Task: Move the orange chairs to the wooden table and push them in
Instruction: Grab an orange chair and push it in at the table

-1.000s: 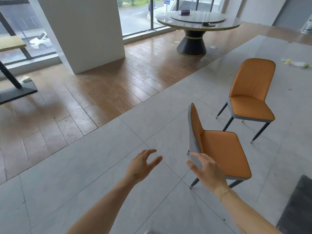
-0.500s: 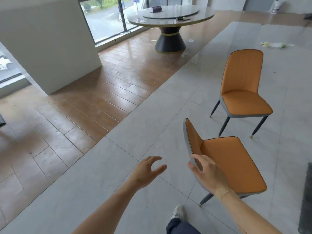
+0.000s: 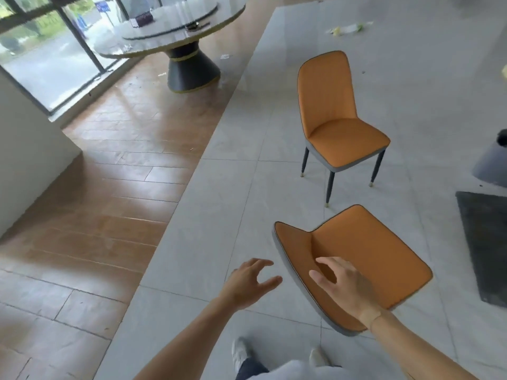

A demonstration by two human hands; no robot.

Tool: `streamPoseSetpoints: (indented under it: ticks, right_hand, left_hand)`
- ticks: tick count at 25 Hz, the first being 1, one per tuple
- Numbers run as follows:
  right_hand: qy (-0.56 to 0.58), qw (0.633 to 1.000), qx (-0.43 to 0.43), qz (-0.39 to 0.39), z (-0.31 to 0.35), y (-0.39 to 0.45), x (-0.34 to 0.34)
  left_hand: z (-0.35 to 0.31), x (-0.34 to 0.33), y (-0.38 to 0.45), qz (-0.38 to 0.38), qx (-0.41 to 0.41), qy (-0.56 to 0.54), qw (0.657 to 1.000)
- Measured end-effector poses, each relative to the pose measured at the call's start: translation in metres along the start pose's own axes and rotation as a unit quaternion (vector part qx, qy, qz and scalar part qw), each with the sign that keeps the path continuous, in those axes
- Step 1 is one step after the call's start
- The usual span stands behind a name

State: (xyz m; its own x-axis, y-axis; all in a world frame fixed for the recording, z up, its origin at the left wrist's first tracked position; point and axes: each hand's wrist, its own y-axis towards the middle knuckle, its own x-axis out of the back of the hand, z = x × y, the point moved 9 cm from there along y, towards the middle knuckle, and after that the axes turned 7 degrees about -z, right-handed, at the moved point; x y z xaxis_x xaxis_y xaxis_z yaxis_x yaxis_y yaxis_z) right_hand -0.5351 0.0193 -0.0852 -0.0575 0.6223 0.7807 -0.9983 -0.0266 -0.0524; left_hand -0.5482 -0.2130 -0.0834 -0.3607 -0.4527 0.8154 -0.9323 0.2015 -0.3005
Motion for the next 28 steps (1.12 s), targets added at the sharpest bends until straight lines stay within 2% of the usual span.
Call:
streamPoseSetpoints:
  ticks: [6,11,15,18,23,28]
  right_hand:
    - [0.001,0.981,-0.181,-0.073,-0.02,-0.004,-0.024]
    - [-0.034,0.923,-0.358,-0.138,-0.01,-0.05,-0.055]
    - [-0.062,0.88,-0.443,-0.161,0.002,-0.083,-0.08]
    - [-0.068,0.869,-0.462,-0.163,-0.003,-0.084,-0.084]
    - [-0.066,0.88,-0.449,-0.143,-0.019,-0.075,-0.084]
    - [-0.071,0.884,-0.428,-0.174,-0.027,-0.072,-0.078]
  left_hand:
    - [-0.008,0.0,0.097,0.08,-0.184,0.076,0.977]
    - [-0.021,-0.013,0.133,0.117,-0.359,0.13,0.917]
    - [-0.024,-0.04,0.14,0.164,-0.427,0.175,0.872]
    - [-0.031,-0.053,0.141,0.164,-0.424,0.186,0.871]
    - [-0.04,-0.055,0.145,0.148,-0.431,0.217,0.863]
    - [-0.048,-0.059,0.143,0.113,-0.438,0.228,0.862]
